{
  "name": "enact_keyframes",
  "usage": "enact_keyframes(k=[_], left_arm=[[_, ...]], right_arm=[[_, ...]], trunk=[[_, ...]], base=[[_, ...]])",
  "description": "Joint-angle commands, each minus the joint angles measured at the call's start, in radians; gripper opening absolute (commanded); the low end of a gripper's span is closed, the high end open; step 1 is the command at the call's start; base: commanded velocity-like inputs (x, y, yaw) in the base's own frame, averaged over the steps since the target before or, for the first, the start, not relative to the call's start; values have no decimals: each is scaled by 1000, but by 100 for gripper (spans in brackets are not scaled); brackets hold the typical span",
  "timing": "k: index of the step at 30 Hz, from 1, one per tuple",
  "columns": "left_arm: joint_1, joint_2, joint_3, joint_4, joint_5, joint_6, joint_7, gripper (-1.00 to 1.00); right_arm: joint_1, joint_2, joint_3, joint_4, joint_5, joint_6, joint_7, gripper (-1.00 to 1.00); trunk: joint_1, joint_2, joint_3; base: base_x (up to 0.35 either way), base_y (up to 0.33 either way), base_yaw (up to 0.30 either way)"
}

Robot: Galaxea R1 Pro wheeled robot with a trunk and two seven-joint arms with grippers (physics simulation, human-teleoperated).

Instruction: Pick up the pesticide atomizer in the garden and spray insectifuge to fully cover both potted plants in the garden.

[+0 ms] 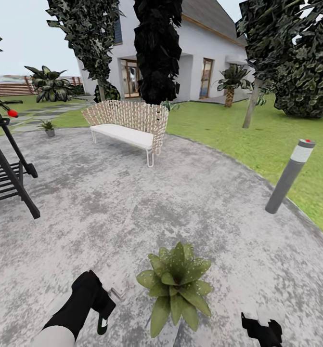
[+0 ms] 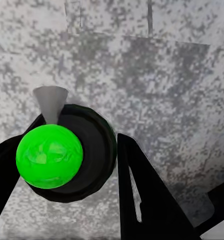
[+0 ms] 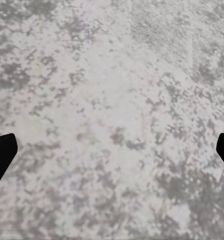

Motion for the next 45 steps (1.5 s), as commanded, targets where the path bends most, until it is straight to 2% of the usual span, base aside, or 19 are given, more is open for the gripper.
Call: enact_keyframes(k=[1,14,24,34,38,41,45], left_arm=[[-1,-1,4,-1,-8,4,-8,-100],[-1,-1,2,-1,-14,5,-7,-100],[-1,-1,2,-1,-14,6,-7,-100],[-1,-1,2,-1,-13,6,-8,-100],[-1,-1,3,-1,-13,6,-8,-100],[-1,-1,3,-1,-14,6,-8,-100],[-1,-1,3,-1,-14,6,-8,-100]], right_arm=[[-1,0,-5,2,11,-4,-5,100],[-1,0,-5,2,11,-4,-5,100],[-1,0,-5,2,11,-4,-5,100],[-1,0,-5,2,11,-4,-5,100],[-1,-3,-6,2,11,-4,-5,100],[-1,-21,-5,2,11,-4,-5,100],[-1,-16,-5,3,11,-4,-5,100]], trunk=[[0,0,-1],[0,0,-1],[0,0,-1],[0,0,-1],[0,0,-1],[0,0,-1],[0,0,-1]], base=[[55,-44,113],[186,-193,44],[-158,-206,272],[-20,-11,273],[0,0,60],[0,0,3],[0,0,0]])
